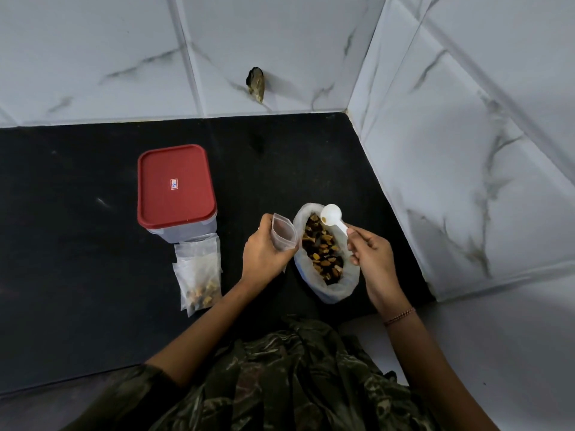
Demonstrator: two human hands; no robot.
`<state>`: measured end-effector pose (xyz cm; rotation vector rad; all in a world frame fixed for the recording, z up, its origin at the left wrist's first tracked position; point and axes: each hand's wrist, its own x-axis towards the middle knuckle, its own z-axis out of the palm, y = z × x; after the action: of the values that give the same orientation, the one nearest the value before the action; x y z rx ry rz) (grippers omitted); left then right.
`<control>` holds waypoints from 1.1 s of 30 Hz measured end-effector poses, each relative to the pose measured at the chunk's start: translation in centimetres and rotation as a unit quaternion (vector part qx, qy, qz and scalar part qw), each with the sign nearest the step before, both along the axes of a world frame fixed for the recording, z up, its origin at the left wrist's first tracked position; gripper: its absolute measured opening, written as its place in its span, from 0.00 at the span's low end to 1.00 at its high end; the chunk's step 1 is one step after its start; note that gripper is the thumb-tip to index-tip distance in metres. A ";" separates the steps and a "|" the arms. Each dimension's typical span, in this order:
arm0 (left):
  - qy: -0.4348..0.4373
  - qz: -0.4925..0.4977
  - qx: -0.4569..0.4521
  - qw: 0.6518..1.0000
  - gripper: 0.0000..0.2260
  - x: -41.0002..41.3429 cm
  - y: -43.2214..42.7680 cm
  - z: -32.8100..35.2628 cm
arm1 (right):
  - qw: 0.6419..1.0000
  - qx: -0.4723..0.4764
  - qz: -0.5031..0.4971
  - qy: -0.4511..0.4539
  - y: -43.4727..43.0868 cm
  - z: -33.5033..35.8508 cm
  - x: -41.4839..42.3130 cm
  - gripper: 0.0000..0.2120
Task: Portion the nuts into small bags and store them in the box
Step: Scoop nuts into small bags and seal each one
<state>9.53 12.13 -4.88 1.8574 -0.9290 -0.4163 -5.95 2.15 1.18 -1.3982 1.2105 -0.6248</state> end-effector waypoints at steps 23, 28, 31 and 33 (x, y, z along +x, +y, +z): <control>-0.020 -0.067 0.085 0.994 0.13 -1.3 0.2 -2.7 | 0.847 -0.387 0.191 0.311 -2.8 -6.6 0.6 0.13; 0.039 -0.067 0.062 0.995 0.14 -1.6 0.1 -2.9 | 0.838 -0.371 0.230 0.329 -3.0 -6.4 1.0 0.14; 0.050 -0.074 0.049 0.995 0.14 -1.6 0.2 -3.1 | 0.860 -0.331 0.227 0.316 -3.1 -5.9 0.6 0.13; 0.056 -0.076 0.051 0.994 0.14 -1.7 0.2 -3.1 | 0.879 -0.274 0.226 0.318 -3.3 -5.1 0.6 0.13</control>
<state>7.85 12.35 -7.99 1.8402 -0.9903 -0.6654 -5.33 -1.12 -3.94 -2.4121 1.1653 -0.1610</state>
